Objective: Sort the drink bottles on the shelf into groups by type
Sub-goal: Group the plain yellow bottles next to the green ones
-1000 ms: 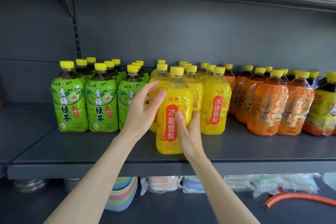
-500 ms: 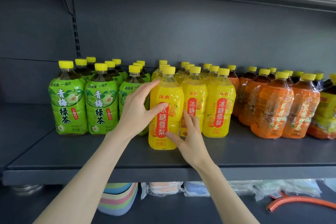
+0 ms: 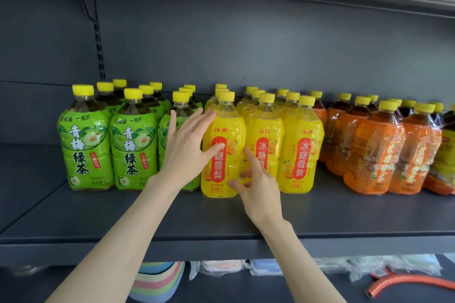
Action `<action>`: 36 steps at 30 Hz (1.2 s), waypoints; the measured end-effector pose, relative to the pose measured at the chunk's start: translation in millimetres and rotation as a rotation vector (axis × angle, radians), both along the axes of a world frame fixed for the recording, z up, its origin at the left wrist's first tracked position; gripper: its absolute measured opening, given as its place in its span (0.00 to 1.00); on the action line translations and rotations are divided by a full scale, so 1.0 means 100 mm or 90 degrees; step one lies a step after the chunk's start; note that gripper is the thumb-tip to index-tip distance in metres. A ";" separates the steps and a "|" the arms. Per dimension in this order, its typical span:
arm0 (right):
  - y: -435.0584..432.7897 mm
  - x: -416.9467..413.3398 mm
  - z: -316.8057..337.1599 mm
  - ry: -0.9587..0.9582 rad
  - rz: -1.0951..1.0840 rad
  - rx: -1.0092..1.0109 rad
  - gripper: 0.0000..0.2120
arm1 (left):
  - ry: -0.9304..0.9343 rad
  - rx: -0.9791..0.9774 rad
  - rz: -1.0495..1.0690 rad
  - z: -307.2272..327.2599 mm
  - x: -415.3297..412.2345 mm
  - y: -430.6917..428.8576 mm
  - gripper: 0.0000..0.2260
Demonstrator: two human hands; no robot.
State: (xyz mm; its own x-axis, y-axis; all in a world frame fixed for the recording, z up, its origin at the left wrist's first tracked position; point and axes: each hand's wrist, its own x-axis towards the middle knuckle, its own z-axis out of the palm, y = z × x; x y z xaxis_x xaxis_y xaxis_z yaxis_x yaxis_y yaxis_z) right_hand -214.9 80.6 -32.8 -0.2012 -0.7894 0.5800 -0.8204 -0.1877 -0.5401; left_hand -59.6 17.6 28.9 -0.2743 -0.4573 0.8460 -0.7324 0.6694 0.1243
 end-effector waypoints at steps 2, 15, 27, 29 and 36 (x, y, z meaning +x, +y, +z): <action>-0.02 -0.01 0.01 0.018 -0.001 0.004 0.40 | -0.002 0.000 -0.002 0.01 0.01 -0.03 0.32; -0.21 -0.04 0.00 0.110 -0.044 0.042 0.39 | -0.053 -0.033 0.088 -0.04 -0.07 -0.16 0.29; -0.11 -0.01 0.06 0.156 -0.023 0.070 0.36 | -0.152 -0.044 0.198 -0.04 -0.07 0.05 0.30; -0.04 -0.03 0.13 0.138 0.002 0.071 0.31 | -0.151 -0.033 0.202 -0.05 -0.08 0.12 0.29; 0.15 0.03 0.50 0.036 0.076 0.032 0.19 | 0.000 0.174 0.002 0.11 0.18 0.55 0.15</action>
State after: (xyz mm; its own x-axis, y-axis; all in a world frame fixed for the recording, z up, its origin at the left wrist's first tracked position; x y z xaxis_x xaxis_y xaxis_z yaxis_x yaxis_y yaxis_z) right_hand -212.1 95.5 16.9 -0.0717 -0.8339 0.5472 -0.8234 -0.2602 -0.5043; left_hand -41.7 72.9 39.6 -0.2726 -0.6696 0.6909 -0.7345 0.6087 0.3001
